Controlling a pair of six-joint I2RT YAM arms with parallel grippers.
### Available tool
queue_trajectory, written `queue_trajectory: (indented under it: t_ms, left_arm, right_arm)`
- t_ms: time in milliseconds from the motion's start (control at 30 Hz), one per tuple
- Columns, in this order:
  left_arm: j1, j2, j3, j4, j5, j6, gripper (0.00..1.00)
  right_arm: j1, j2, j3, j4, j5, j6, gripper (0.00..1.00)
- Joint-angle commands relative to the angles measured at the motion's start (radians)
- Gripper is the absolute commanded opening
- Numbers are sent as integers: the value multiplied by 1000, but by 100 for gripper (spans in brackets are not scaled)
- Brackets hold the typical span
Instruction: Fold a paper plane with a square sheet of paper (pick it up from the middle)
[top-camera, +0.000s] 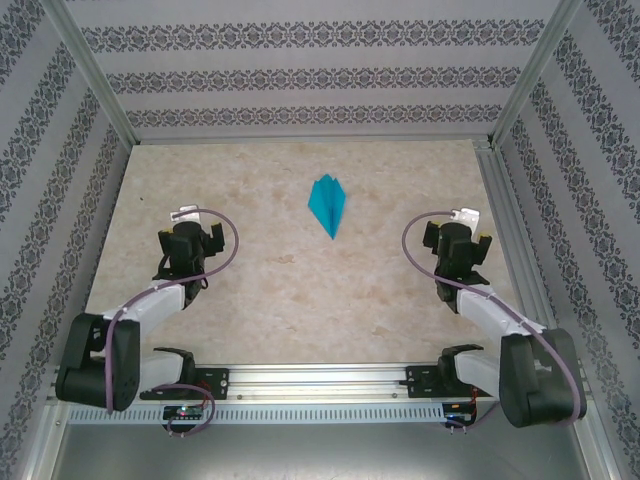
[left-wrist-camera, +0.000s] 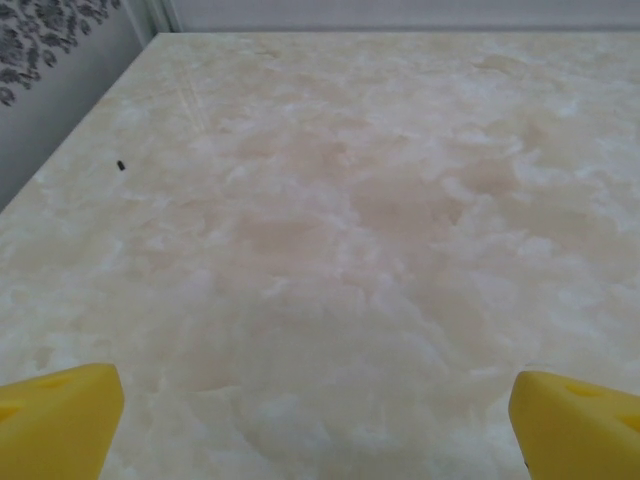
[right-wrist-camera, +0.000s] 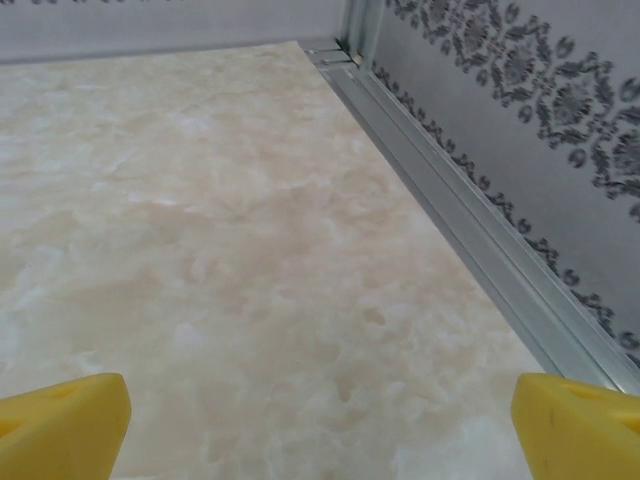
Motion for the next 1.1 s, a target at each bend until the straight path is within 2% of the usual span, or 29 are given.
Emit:
queue_trajectory:
  t_ms: [0,167,367,500,600,667,1067]
  left_arm:
    - [35,47,-39,293,132,102,100]
    - [75,108,-72,437,274,101,100]
    - [85,221,-70,538,349,113,100]
    - [85,292,-54,570,349,111,100]
    - [85,295,-34,529,333,108,100]
    - [79,296,-5,478,313,111,100]
    - [70,298,2,461,323,127,100]
  right_arm:
    - [-12,62,-30,293,-85,-67,98]
    - [-30,147,-30,459,-169,-95,98]
    - [-67,270,-28,608,-258,-108,98]
    - [-86,335,-25,659,-292,-98,98]
    - [-94,380,-30,722,-313,-94,98]
    - [-95,359,-17,657,-311,-92,98]
    - [-104,371,-19,680,-314,-83,98]
